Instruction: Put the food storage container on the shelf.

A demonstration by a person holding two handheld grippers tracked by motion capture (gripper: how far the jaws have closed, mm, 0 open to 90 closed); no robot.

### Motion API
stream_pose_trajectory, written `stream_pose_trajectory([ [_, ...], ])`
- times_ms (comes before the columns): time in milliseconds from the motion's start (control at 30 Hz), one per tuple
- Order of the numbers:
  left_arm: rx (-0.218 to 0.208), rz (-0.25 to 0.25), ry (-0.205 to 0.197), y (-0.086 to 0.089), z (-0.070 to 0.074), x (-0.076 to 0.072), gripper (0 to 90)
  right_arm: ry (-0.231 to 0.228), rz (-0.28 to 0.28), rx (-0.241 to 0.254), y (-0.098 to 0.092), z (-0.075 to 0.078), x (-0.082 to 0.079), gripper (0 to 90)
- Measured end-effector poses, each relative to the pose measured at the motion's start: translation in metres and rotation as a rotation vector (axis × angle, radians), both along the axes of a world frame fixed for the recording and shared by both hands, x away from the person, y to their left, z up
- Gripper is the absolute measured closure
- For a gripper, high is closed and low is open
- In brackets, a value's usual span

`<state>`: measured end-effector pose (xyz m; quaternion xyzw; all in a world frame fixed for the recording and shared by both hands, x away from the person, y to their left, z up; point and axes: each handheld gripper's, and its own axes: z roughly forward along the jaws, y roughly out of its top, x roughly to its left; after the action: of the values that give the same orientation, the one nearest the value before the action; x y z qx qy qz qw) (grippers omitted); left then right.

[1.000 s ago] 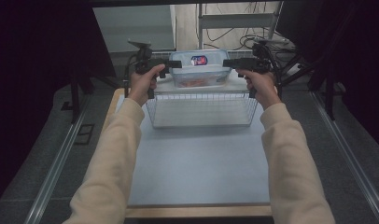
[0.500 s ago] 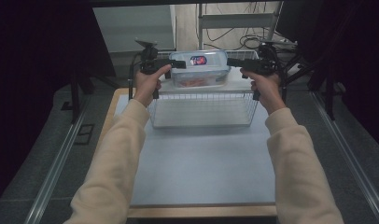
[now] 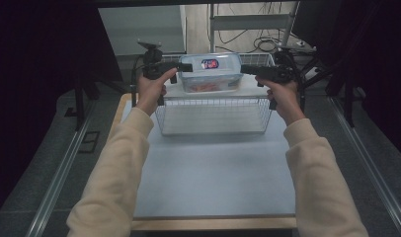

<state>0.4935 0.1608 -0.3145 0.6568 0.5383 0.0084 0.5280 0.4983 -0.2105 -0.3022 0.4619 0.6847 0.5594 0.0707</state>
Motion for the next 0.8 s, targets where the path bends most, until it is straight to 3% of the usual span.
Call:
stream_pose_trajectory([
  [167,0.034,-0.039,-0.07,0.001,0.008,-0.032,9.3,-0.021,0.022,-0.005,-0.002,0.003,-0.013,36.3],
  [400,0.01,-0.108,-0.161,0.003,0.003,-0.087,9.4,-0.057,0.082,-0.051,-0.01,-0.005,-0.047,33.7],
  [600,0.036,-0.161,-0.212,0.007,-0.03,-0.136,10.9,-0.103,0.142,-0.107,-0.018,-0.034,-0.091,29.7],
  [700,0.048,-0.183,-0.214,0.009,-0.053,-0.155,11.5,-0.131,0.177,-0.131,-0.022,-0.058,-0.118,28.5],
  [800,0.056,-0.203,-0.204,0.01,-0.077,-0.17,12.2,-0.122,0.201,-0.139,-0.025,-0.079,-0.135,27.2],
])
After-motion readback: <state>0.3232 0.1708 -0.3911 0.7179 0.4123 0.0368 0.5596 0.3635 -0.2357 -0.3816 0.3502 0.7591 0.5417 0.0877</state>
